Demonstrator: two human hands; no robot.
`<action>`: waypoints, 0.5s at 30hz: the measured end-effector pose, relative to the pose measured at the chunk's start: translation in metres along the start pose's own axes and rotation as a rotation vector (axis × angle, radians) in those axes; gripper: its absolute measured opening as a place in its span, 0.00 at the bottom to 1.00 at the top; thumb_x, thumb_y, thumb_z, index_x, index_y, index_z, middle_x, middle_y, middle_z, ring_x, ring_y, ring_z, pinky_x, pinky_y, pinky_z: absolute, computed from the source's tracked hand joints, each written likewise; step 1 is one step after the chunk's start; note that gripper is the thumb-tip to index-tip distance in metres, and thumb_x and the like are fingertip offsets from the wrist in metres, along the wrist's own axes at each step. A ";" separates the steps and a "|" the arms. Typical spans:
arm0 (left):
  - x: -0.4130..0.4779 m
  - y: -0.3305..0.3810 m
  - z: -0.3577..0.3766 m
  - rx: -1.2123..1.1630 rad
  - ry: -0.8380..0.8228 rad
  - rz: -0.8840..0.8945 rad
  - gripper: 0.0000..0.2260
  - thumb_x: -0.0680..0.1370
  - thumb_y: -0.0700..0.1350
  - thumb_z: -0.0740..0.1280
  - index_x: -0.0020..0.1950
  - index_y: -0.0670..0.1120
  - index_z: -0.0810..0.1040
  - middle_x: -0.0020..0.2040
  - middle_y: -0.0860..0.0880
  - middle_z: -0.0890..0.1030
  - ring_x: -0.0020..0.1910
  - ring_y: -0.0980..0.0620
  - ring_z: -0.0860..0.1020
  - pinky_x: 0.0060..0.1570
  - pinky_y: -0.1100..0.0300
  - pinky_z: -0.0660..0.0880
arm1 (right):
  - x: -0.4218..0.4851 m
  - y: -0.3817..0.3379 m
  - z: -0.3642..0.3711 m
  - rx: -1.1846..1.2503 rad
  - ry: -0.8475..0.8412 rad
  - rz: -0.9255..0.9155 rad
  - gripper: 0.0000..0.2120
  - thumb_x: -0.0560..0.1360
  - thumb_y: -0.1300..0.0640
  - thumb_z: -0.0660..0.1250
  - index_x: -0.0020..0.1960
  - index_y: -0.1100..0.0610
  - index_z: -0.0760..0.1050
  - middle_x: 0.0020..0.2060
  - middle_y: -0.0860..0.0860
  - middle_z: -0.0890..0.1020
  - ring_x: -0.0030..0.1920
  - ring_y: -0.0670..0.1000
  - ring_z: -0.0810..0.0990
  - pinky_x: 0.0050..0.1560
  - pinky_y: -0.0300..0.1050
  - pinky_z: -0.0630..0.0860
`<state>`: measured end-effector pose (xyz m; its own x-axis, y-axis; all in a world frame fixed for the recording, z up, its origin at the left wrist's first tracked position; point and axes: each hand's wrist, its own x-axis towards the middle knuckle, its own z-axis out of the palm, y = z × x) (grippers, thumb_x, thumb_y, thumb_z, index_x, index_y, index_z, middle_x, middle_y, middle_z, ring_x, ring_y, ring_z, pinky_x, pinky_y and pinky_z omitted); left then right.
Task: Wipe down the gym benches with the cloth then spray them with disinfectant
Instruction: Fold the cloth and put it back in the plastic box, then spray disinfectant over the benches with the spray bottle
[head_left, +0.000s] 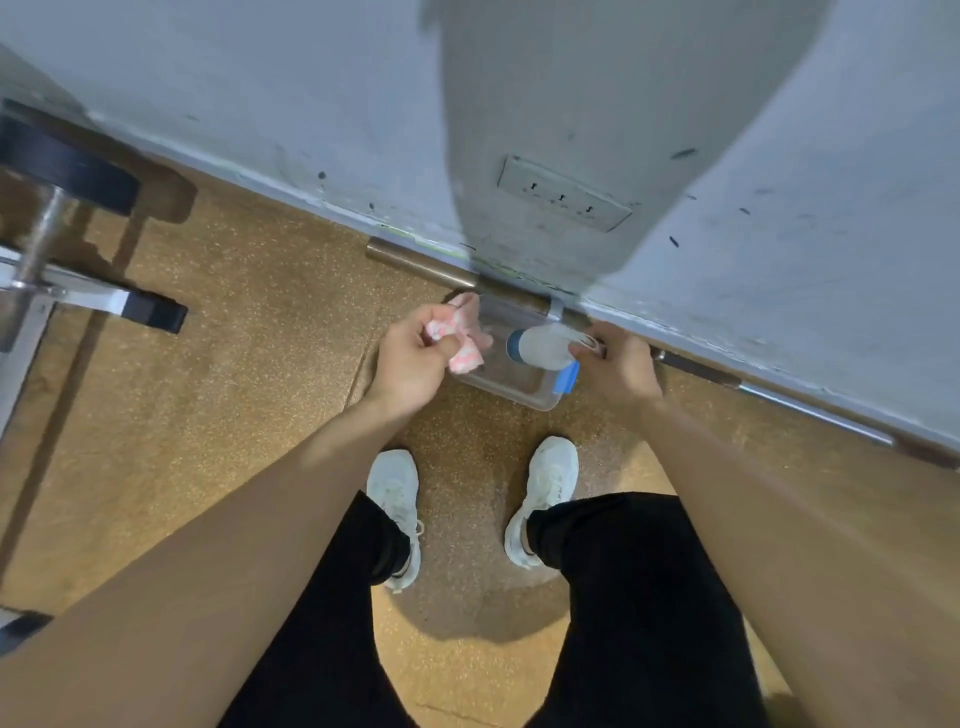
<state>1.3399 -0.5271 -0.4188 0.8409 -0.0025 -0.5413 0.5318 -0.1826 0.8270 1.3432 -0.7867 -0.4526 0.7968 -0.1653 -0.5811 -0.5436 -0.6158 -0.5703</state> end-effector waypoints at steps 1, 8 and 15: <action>-0.014 0.018 -0.002 0.029 -0.010 0.024 0.08 0.80 0.27 0.64 0.57 0.33 0.78 0.52 0.46 0.86 0.46 0.67 0.84 0.45 0.70 0.79 | -0.021 -0.013 -0.015 0.049 0.036 -0.012 0.05 0.80 0.55 0.67 0.45 0.54 0.77 0.35 0.47 0.74 0.38 0.50 0.72 0.39 0.44 0.71; -0.133 0.152 -0.006 0.213 -0.227 0.224 0.15 0.83 0.36 0.64 0.69 0.46 0.76 0.50 0.57 0.84 0.46 0.68 0.83 0.44 0.71 0.80 | -0.187 -0.096 -0.128 0.364 0.280 -0.022 0.17 0.81 0.52 0.68 0.38 0.61 0.74 0.30 0.50 0.76 0.30 0.46 0.72 0.34 0.40 0.68; -0.245 0.243 0.007 0.582 -0.589 0.438 0.14 0.84 0.49 0.63 0.69 0.58 0.79 0.61 0.58 0.80 0.56 0.67 0.78 0.51 0.82 0.70 | -0.347 -0.125 -0.206 0.849 0.485 -0.006 0.20 0.82 0.55 0.67 0.32 0.56 0.72 0.24 0.51 0.73 0.26 0.49 0.69 0.28 0.40 0.67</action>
<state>1.2627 -0.5783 -0.0862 0.6829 -0.6562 -0.3210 -0.0887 -0.5107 0.8552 1.1884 -0.8112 -0.0602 0.7188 -0.5798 -0.3837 -0.3971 0.1106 -0.9111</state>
